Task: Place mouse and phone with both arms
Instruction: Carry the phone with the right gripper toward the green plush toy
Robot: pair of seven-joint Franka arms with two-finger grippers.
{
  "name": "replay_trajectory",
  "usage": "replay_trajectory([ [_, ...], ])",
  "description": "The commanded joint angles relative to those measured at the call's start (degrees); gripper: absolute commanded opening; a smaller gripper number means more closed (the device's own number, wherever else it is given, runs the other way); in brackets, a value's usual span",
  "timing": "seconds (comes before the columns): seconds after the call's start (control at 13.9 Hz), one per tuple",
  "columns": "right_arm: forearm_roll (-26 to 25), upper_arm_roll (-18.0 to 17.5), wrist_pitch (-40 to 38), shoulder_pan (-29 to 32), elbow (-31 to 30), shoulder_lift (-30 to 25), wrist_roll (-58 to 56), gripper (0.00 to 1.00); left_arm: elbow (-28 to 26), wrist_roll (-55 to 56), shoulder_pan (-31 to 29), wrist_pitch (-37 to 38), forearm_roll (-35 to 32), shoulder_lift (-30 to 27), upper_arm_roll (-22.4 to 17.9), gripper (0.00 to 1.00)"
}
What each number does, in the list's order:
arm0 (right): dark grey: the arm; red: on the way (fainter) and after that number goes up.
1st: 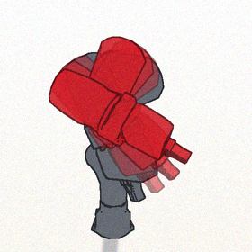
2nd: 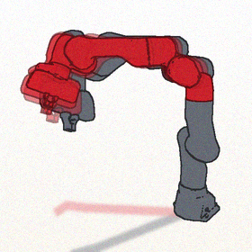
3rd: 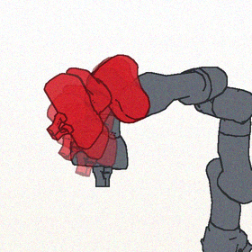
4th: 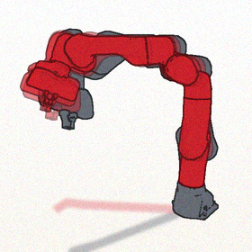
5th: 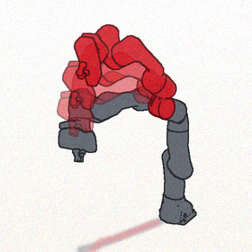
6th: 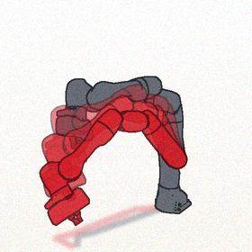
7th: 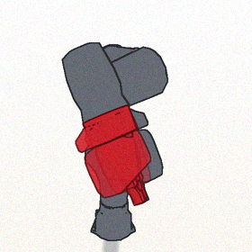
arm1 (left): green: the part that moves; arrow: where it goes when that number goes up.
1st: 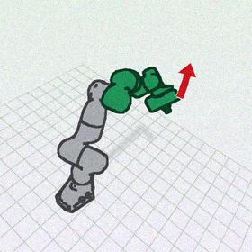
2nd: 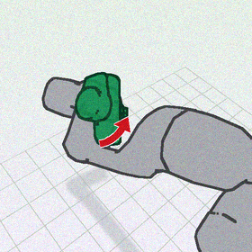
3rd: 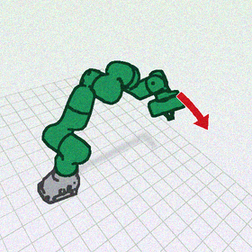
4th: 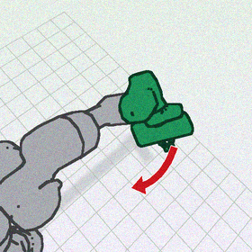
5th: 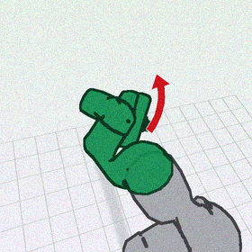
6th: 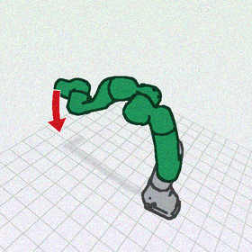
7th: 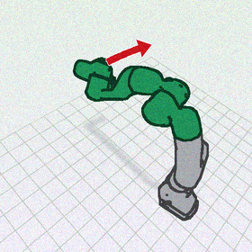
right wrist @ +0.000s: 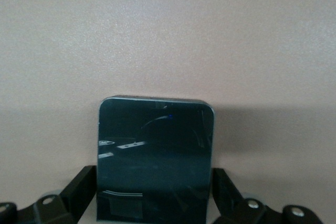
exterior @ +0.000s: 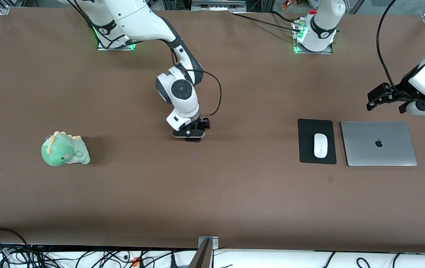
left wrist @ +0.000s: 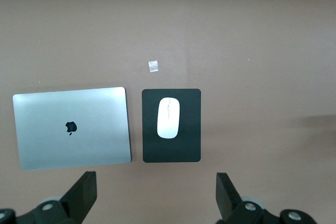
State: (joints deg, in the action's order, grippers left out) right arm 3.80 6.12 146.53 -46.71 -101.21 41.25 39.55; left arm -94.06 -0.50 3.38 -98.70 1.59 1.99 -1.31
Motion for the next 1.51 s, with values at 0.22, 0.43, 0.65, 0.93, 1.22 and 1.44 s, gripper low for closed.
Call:
replay_trajectory([
  [0.22, -0.81, 0.65, -0.19, -0.66, 0.22, 0.23, -0.08, 0.15, 2.3, -0.38, 0.4, 1.14, 1.04, 1.34, -0.53, 1.0],
  [0.43, -0.81, 0.74, -6.67, 0.38, 4.34, 0.15, -1.31, 0.05, 4.41, -0.03, 0.83, 1.23, 1.05, 2.92, -0.45, 1.0],
  [0.65, -0.63, 0.65, -12.93, 4.77, 7.26, -0.29, -9.01, 0.0, 4.42, -0.03, 1.36, 1.14, 1.04, 3.54, -0.45, 1.0],
  [0.93, -0.46, 0.82, -15.49, 10.57, 5.86, -3.1, -16.86, 0.0, 6.69, -0.03, 1.54, 1.05, 1.04, 5.56, -0.45, 1.0],
  [1.22, -0.37, 1.18, -14.78, 17.07, -0.98, -8.19, -23.89, 0.0, 7.05, 0.06, 1.45, 1.14, 1.04, 5.65, -0.53, 1.0],
  [1.44, -0.37, 2.14, -8.84, 20.16, -9.41, -12.94, -27.5, 0.0, 7.05, 0.06, 1.54, 1.14, 1.04, 5.65, -0.53, 1.0],
])
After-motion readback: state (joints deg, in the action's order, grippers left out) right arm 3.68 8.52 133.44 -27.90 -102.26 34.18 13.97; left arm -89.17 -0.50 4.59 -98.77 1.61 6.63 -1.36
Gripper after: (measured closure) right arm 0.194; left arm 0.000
